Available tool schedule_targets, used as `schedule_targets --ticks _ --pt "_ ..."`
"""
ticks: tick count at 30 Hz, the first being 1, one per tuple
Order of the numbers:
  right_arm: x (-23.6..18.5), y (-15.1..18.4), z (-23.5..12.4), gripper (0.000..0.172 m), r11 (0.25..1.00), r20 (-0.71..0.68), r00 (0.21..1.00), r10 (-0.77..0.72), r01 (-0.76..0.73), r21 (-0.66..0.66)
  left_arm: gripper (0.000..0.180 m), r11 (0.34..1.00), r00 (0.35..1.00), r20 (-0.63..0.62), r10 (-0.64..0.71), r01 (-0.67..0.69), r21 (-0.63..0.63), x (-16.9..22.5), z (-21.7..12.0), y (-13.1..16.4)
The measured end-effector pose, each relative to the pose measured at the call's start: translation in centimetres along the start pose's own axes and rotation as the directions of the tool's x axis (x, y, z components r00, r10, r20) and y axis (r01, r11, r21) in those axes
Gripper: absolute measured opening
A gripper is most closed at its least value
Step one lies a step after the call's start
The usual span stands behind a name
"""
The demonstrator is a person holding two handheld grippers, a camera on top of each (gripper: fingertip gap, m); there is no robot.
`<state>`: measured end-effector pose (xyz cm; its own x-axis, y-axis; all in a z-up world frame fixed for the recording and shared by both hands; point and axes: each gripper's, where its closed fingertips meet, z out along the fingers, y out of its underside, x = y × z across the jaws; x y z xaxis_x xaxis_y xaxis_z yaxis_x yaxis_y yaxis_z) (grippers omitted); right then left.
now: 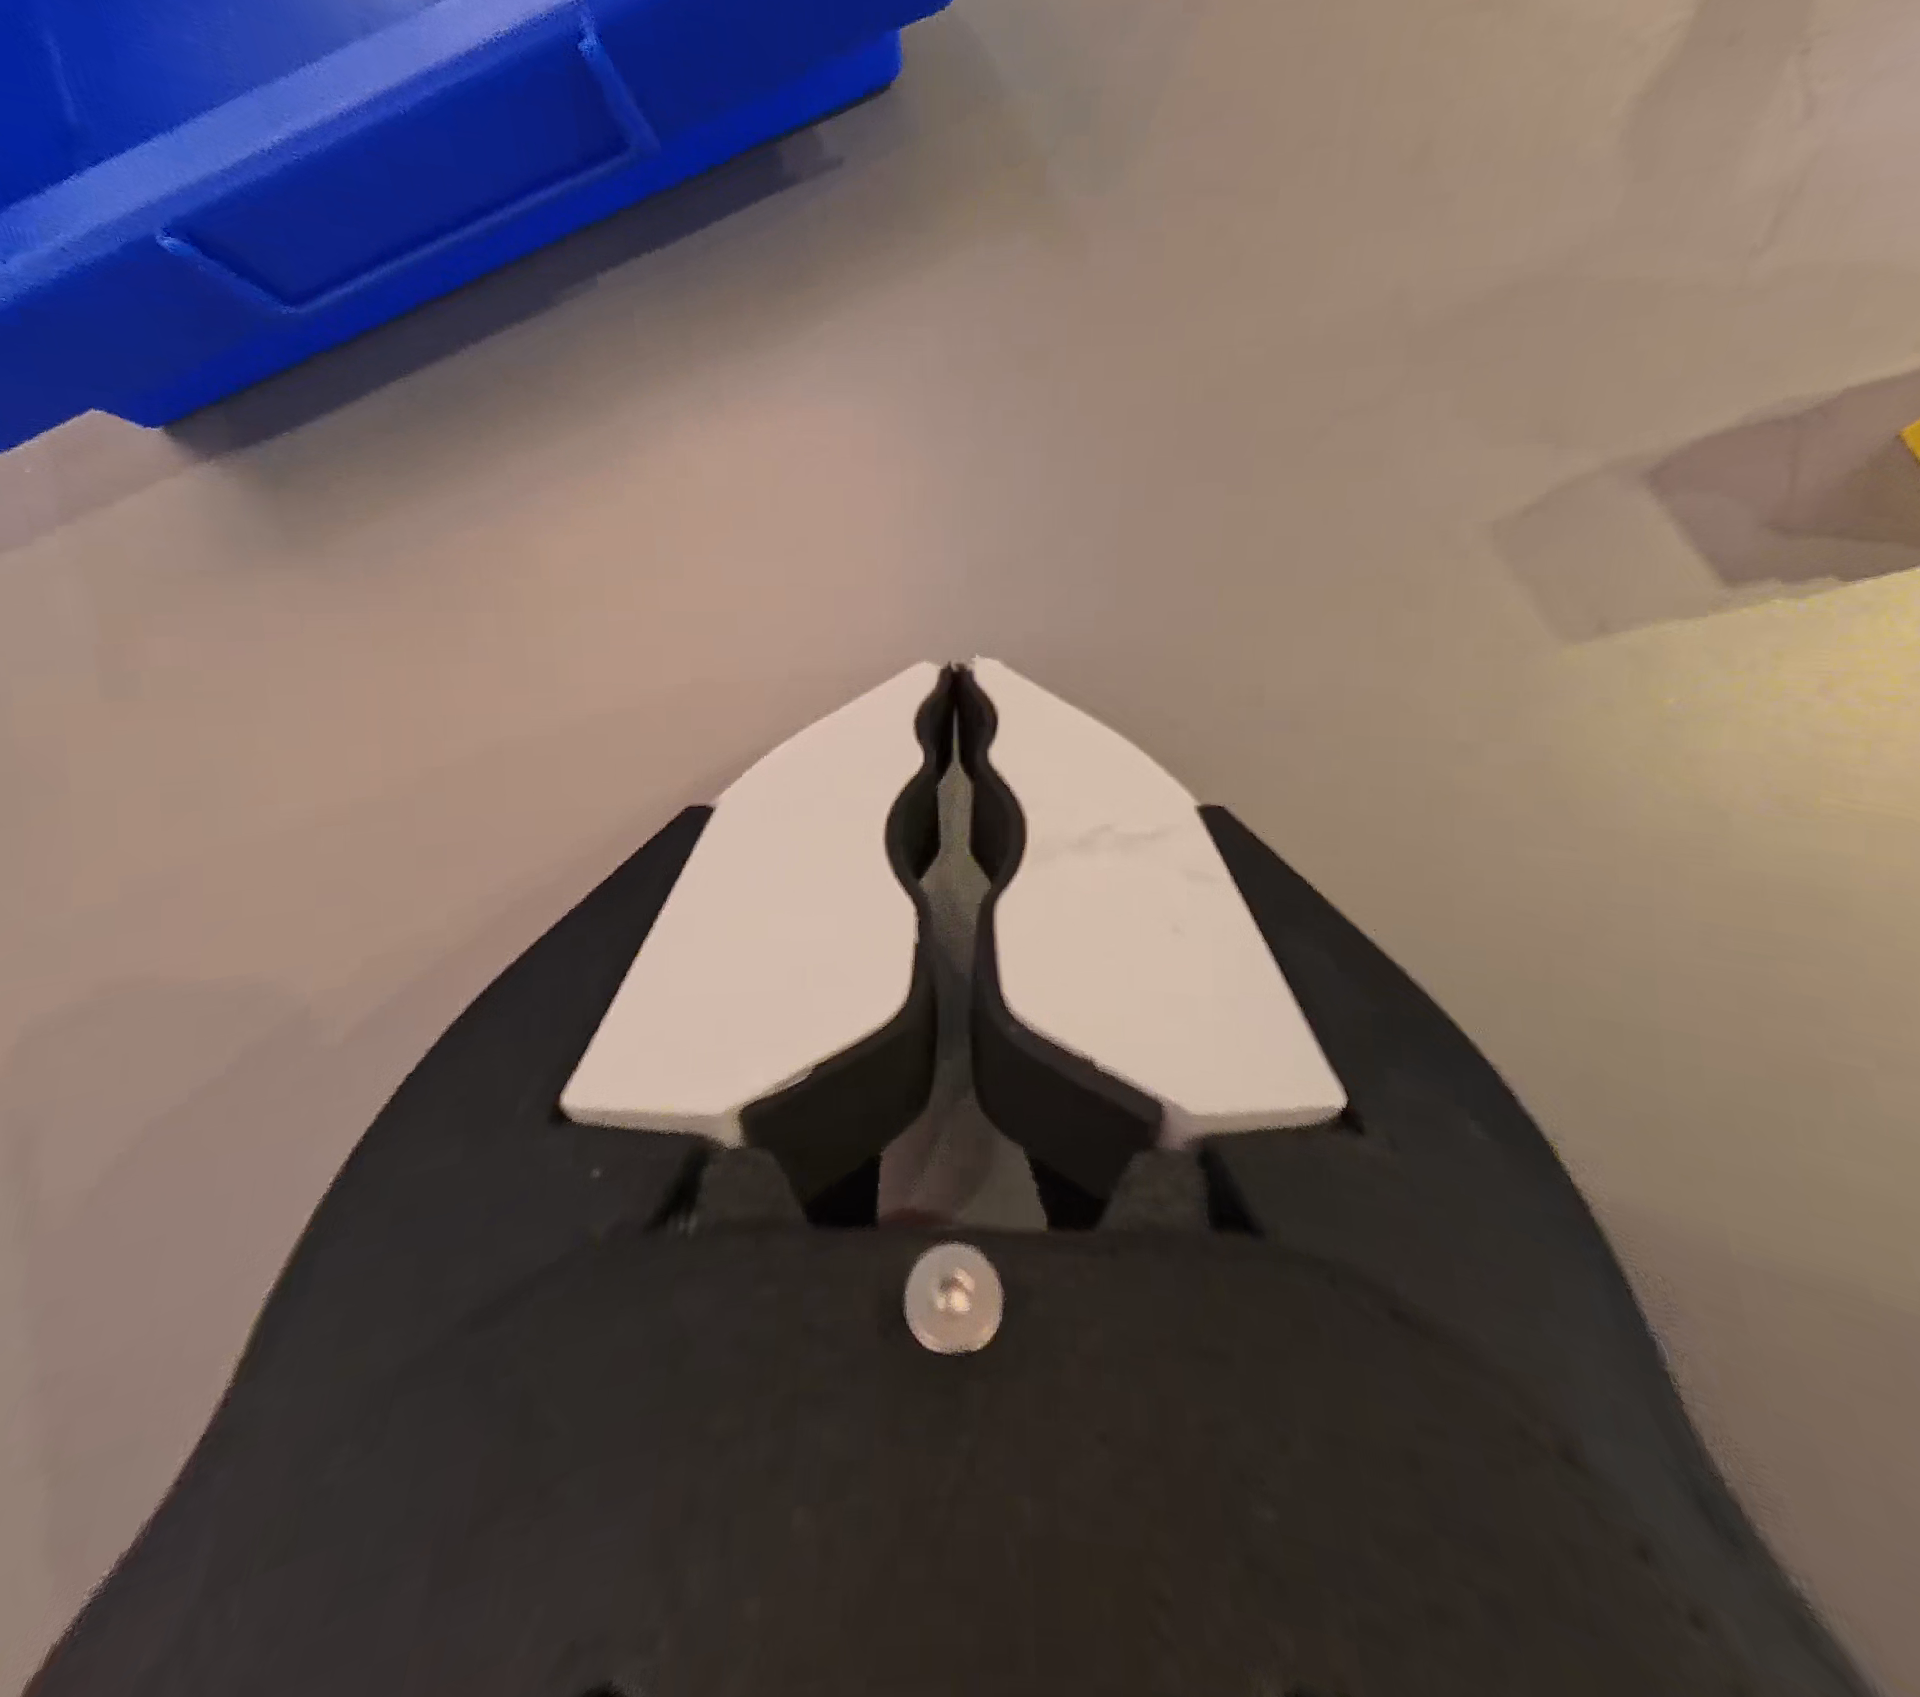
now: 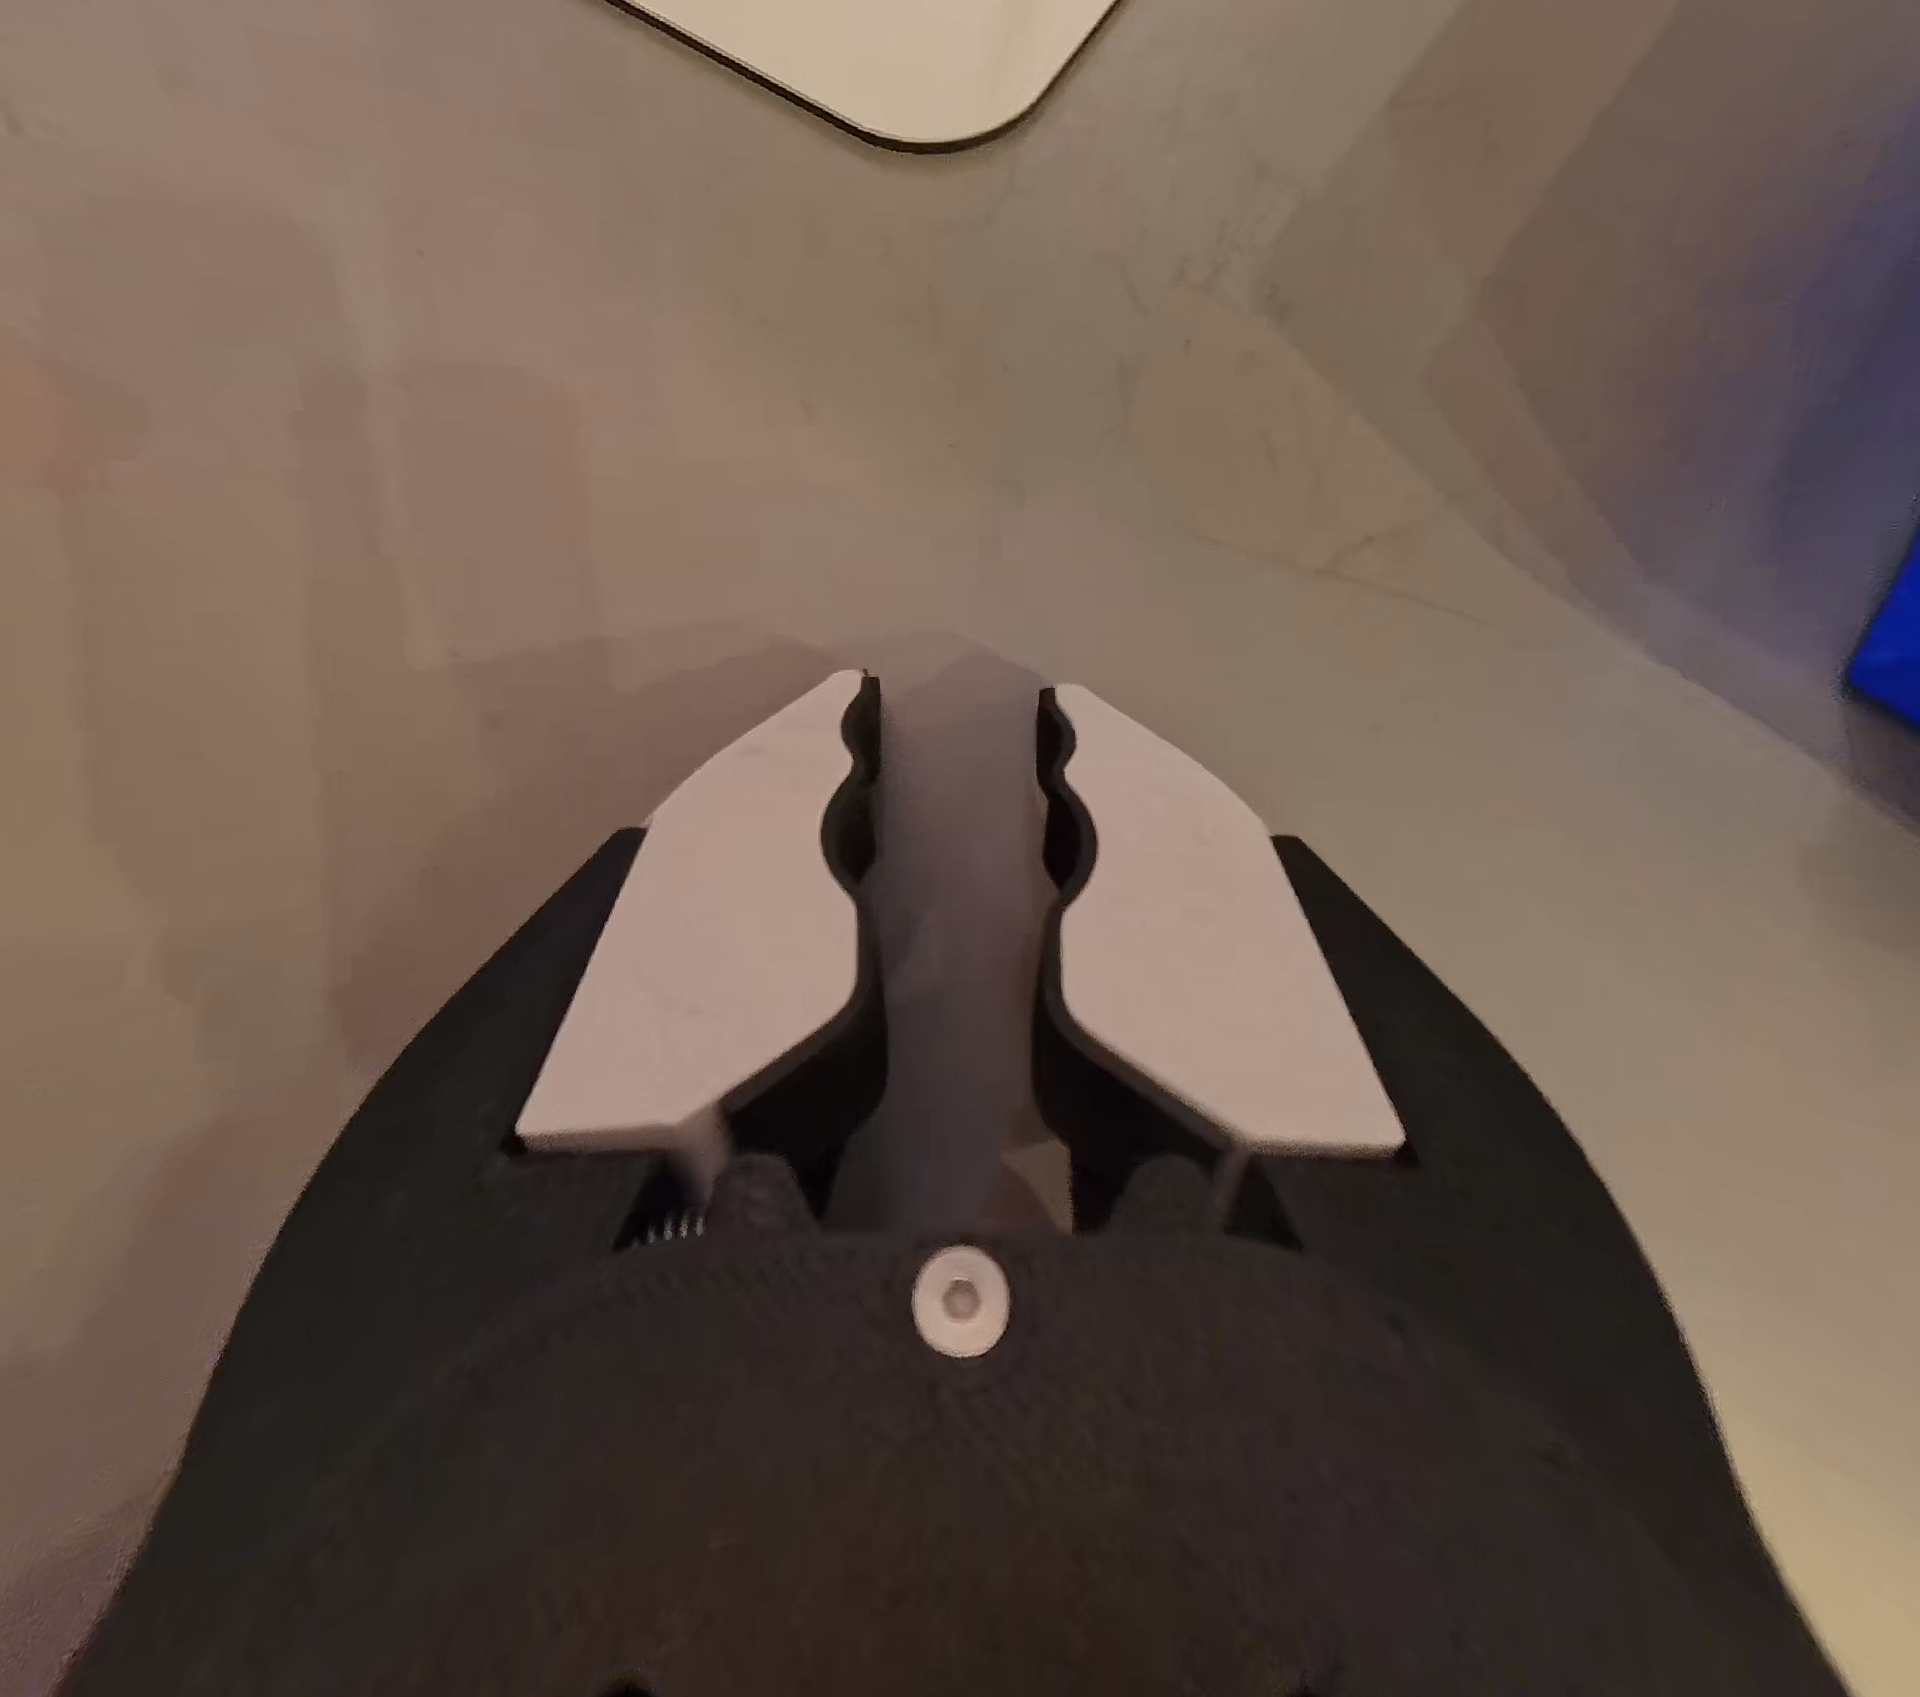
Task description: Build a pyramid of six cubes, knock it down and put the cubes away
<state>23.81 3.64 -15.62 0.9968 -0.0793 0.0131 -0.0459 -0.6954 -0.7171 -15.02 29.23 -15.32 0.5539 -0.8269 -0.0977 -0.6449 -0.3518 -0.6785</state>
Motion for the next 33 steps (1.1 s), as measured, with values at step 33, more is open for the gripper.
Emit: schedule_targets --ticks 33 --pt "0.7 0.6 -0.7 0.032 1.000 0.039 0.999 0.019 -0.019 0.011 0.000 0.997 0.950 -0.304 0.073 -0.069 0.024 21.6 4.1 -8.9"
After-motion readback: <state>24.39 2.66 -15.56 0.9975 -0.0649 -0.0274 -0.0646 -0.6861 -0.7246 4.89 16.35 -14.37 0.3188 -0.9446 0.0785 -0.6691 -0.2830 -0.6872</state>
